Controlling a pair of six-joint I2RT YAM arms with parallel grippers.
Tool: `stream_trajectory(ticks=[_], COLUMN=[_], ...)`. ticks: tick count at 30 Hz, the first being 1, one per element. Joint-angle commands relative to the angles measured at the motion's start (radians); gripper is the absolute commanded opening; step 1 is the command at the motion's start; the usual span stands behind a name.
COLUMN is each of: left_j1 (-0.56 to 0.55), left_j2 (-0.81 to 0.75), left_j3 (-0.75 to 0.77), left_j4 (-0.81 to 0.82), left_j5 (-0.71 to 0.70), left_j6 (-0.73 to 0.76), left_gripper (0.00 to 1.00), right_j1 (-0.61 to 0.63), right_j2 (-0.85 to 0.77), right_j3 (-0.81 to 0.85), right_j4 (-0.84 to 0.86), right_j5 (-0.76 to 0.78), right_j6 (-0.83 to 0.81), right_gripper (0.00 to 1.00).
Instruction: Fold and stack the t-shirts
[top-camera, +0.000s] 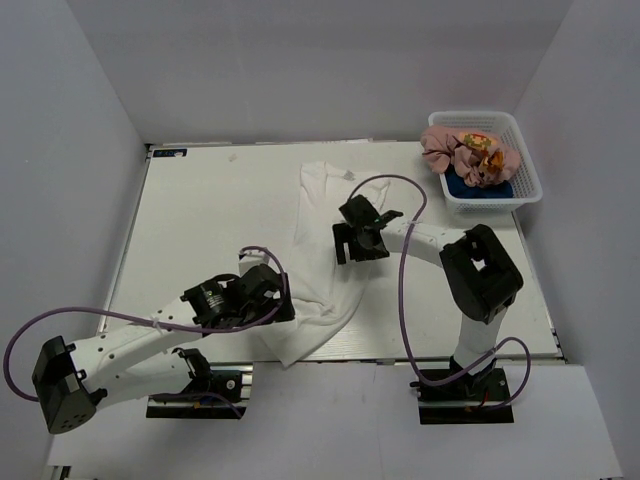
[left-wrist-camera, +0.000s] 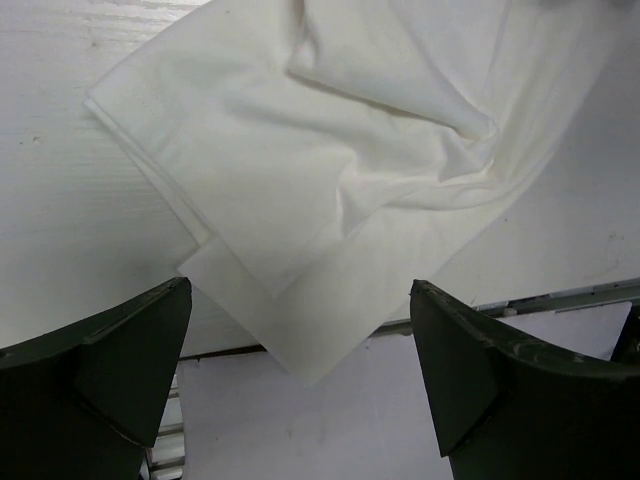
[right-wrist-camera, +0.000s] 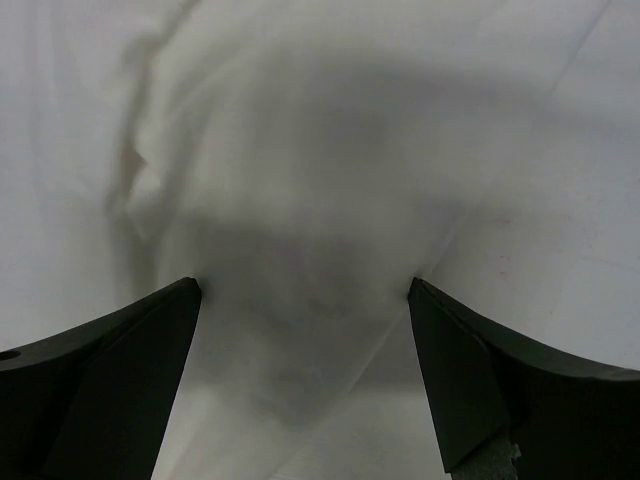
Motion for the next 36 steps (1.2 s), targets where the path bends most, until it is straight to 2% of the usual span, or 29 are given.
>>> stream_trajectory(ticks=[1, 3, 7, 10, 13, 14, 17, 19, 21, 26, 28, 30, 31, 34, 36], left_j1=[-0.001, -0.001, 0.02, 0.02, 0.02, 0.02, 0.02, 0.02, 0.02, 0.029, 0.045, 0.069, 0.08, 0.123, 0.141], left_j2=[0.007, 0.016, 0.061, 0.124, 0.168, 0.168, 0.156, 0.147, 0.121, 0.114, 0.135, 0.173, 0.183, 0.184, 0.147], left_j3=[-0.001, -0.001, -0.012, -0.011, 0.02, 0.029, 0.02, 0.02, -0.007, -0.066, -0.075, -0.089, -0.089, -0.089, -0.1], left_j4=[0.008, 0.008, 0.019, -0.006, -0.016, -0.016, 0.011, 0.022, 0.031, 0.103, 0.114, 0.129, 0.129, 0.129, 0.129], left_j5=[-0.061, -0.071, -0.091, -0.127, -0.127, -0.127, -0.127, -0.117, -0.107, -0.107, -0.119, -0.14, -0.15, -0.17, -0.188], left_j6=[-0.034, -0.043, -0.055, -0.093, -0.106, -0.106, -0.106, -0.097, -0.097, -0.084, -0.084, -0.084, -0.084, -0.113, -0.113], left_gripper=[1.0, 1.0, 1.0, 1.0, 1.0, 1.0, 1.0, 1.0, 1.0, 1.0, 1.0, 1.0, 1.0, 1.0, 1.0], right_j1=[0.001, -0.005, -0.026, -0.083, -0.152, -0.163, -0.222, -0.244, -0.247, -0.255, -0.246, -0.226, -0.218, -0.154, -0.077], right_j2=[-0.028, 0.007, 0.136, 0.216, 0.303, 0.358, 0.406, 0.455, 0.452, 0.372, 0.262, 0.186, 0.096, -0.149, -0.226], right_j3=[-0.041, -0.034, 0.06, 0.123, 0.259, 0.369, 0.545, 0.638, 0.66, 0.62, 0.522, 0.378, 0.27, -0.011, -0.081], right_j4=[0.092, 0.121, 0.102, 0.1, 0.059, 0.051, -0.001, -0.036, -0.038, -0.021, -0.033, 0.035, 0.078, 0.111, 0.1], right_j5=[0.03, 0.0, 0.041, 0.03, 0.001, -0.007, -0.019, -0.033, -0.098, -0.162, -0.18, -0.232, -0.231, -0.15, -0.119], right_j6=[0.069, 0.054, 0.057, 0.042, 0.0, -0.013, -0.062, -0.108, -0.148, -0.196, -0.194, -0.182, -0.17, -0.145, -0.139], right_gripper=[0.9, 0.9, 0.9, 0.9, 0.9, 0.9, 0.9, 0.9, 0.9, 0.9, 0.9, 0.9, 0.9, 0.9, 0.9])
